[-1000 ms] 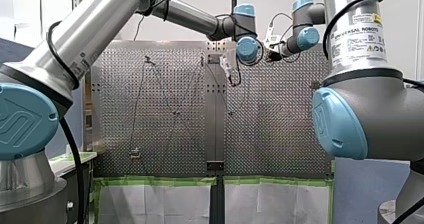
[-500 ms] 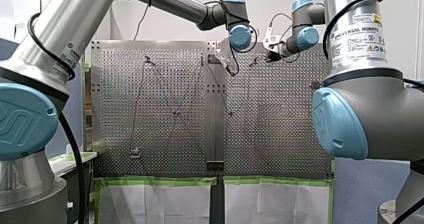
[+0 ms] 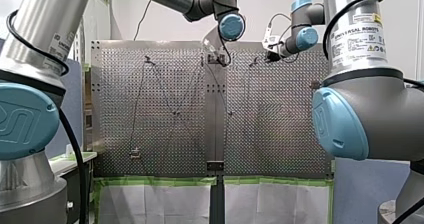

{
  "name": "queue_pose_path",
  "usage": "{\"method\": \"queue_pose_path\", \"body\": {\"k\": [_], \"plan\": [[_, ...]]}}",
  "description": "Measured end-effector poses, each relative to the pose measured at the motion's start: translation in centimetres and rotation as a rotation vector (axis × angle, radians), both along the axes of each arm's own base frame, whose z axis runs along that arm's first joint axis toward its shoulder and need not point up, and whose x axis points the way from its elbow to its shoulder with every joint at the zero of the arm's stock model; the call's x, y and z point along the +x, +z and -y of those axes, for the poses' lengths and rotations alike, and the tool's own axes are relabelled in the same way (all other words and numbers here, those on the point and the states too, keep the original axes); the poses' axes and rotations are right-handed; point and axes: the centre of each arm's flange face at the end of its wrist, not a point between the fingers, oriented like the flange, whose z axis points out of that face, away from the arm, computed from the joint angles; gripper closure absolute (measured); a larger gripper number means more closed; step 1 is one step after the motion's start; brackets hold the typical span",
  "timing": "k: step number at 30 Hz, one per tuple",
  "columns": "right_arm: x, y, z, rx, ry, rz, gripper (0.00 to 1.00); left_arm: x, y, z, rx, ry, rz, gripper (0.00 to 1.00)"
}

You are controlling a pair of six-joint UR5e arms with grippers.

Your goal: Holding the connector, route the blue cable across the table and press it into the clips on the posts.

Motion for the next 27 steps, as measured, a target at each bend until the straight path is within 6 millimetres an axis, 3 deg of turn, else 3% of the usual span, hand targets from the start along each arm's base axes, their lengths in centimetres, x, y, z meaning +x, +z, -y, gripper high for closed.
{"method": "queue_pose_path", "body": {"k": [12,27], "plan": [[0.0,0.0,0.0,0.000,0.000,0.000,1.00,-3.6,2.2,-2.8,-0.062,-0.002,0.083,0.00],[0.0,0.0,0.0,-0.001,0.000,0.000,1.00,-4.4,-2.8,-3.5,-0.143,-0.046,0.100,0.00]]}}
